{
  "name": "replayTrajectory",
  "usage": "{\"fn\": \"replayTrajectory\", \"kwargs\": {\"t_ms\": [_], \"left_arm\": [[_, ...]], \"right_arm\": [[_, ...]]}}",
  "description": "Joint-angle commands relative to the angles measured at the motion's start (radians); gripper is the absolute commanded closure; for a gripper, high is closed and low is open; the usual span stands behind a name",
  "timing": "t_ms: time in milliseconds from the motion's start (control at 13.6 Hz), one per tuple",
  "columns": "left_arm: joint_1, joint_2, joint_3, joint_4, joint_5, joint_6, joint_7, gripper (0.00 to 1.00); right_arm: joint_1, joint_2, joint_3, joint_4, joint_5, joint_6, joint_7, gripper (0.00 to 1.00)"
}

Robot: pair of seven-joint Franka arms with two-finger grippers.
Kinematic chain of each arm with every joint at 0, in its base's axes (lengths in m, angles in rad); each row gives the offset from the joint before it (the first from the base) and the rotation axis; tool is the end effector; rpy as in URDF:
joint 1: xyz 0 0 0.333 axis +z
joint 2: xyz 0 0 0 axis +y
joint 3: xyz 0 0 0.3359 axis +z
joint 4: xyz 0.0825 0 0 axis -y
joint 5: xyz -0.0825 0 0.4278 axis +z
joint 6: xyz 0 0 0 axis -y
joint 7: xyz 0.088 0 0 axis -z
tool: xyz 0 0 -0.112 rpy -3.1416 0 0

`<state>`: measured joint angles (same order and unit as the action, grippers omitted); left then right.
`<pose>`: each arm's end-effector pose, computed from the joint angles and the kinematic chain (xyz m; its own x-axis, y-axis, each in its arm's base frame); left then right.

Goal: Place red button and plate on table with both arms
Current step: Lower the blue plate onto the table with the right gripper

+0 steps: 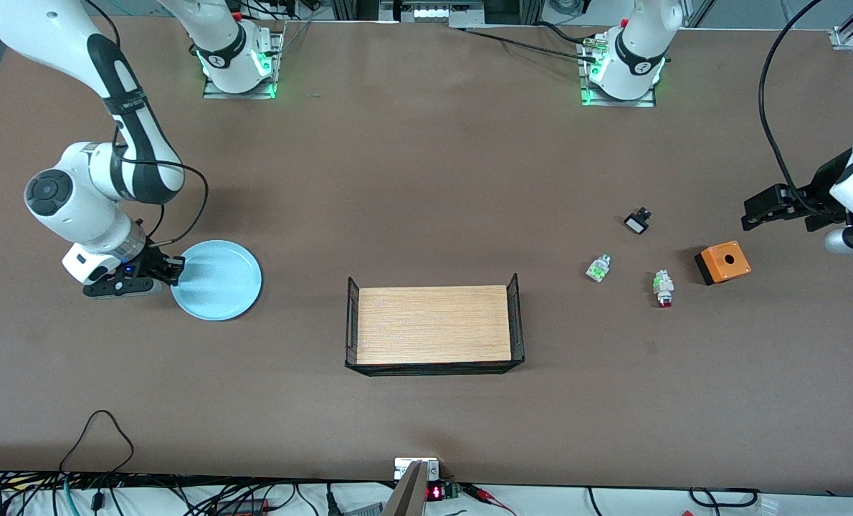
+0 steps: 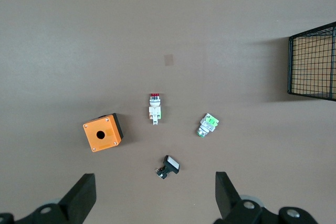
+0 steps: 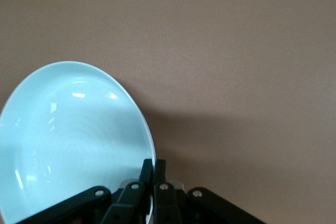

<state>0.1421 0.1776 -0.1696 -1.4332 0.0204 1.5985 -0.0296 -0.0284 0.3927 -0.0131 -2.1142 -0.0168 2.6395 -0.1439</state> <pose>0.6573 -0.0061 0.6028 0.9999 0.0039 -0.0101 0.0040 -1.0000 0.0092 0.6264 -0.0256 0.2168 0.9846 0.1188 0.1286 0.1154 -0.9927 0.0338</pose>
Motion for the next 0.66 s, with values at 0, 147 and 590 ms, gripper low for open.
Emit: {"fn": "replayTrajectory", "kwargs": {"t_ms": [0, 147, 590], "left_arm": [[0.001, -0.007, 0.002, 0.014, -0.025, -0.019, -0.001, 0.0], [0.001, -0.007, 0.002, 0.014, -0.025, -0.019, -0.001, 0.0], [0.001, -0.007, -0.001, 0.014, -0.022, -0.023, -0.001, 0.0]], "right_arm": [[-0.01, 0.024, 0.01, -0.007, 0.005, 0.056, -0.009, 0.96], [-0.007, 0.06, 0.01, -0.007, 0.005, 0.111, -0.009, 0.96], [-0.002, 0.13, 0.028, 0.017, 0.002, 0.201, -0.02, 0.78]]}}
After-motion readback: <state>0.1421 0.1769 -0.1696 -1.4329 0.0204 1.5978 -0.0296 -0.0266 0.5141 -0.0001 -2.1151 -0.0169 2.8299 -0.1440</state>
